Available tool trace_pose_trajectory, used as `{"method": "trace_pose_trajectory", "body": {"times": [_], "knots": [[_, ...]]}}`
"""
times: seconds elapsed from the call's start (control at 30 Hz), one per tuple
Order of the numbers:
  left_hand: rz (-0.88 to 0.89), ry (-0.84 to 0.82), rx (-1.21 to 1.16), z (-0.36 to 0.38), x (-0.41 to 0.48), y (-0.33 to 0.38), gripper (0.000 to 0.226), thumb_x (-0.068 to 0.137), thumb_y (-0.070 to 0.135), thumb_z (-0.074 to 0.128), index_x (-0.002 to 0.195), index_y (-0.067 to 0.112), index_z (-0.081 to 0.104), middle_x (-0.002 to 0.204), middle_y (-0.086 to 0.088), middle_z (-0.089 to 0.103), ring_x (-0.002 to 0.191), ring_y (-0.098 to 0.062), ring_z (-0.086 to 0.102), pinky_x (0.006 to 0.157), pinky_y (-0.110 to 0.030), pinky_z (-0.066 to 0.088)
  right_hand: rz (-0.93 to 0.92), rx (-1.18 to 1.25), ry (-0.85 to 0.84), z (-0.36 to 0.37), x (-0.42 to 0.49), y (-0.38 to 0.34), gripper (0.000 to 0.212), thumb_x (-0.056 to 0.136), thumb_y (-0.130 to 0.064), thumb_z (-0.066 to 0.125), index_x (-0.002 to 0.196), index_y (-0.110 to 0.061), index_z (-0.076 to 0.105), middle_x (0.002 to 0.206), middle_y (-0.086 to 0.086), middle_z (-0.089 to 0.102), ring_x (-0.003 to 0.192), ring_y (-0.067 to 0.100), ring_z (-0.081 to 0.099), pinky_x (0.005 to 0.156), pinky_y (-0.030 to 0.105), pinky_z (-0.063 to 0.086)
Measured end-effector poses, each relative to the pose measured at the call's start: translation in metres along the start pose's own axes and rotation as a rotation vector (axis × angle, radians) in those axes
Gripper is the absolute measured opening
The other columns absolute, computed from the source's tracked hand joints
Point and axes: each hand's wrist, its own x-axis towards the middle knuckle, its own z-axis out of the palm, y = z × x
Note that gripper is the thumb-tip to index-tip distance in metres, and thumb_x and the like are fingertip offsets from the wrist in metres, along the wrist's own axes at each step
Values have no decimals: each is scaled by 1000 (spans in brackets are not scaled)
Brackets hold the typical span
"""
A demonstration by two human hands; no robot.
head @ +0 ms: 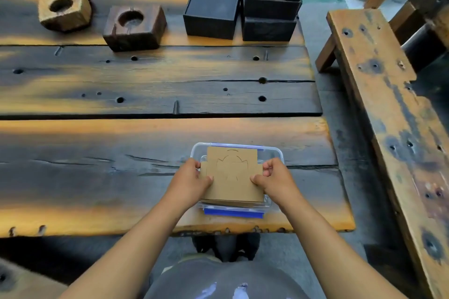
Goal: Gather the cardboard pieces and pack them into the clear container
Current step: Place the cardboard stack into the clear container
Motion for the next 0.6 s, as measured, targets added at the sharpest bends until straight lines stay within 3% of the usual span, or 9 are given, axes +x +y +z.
{"method": "trace_pose_trajectory", "body": {"times": [0.07,0.13,0.23,0.37,0.6], "knots": [[5,-14,7,1,2,-2,9,88,21,62,94,22,55,83,4,60,73,-12,59,54,-31,46,26,4,1,5,0,5,30,82,-19,74,88,-23,45,78,-4,47,69,13,49,66,32,45],[4,-26,11,0,5,-4,11,89,14,55,88,24,60,85,0,64,76,-15,61,61,-32,48,48,5,-7,11,1,8,30,81,-18,74,90,-24,46,79,-4,48,68,14,49,65,34,46],[-3,-79,72,2,8,-8,26,88,9,45,102,13,67,97,-10,69,88,-27,63,75,-35,50,63,-11,9,17,4,12,30,82,-16,74,90,-24,46,79,-4,49,68,13,48,65,32,44],[-7,-77,125,7,9,-13,29,89,8,41,107,7,63,105,-12,67,96,-29,62,85,-40,53,78,-42,35,24,6,14,27,83,-16,72,88,-23,47,77,-5,50,68,12,50,61,29,44],[-25,-128,162,10,15,-13,22,91,12,40,102,5,57,99,-12,65,90,-29,60,79,-37,51,92,-100,41,29,14,13,26,83,-16,71,84,-24,46,77,-5,50,70,12,51,60,28,42]]}}
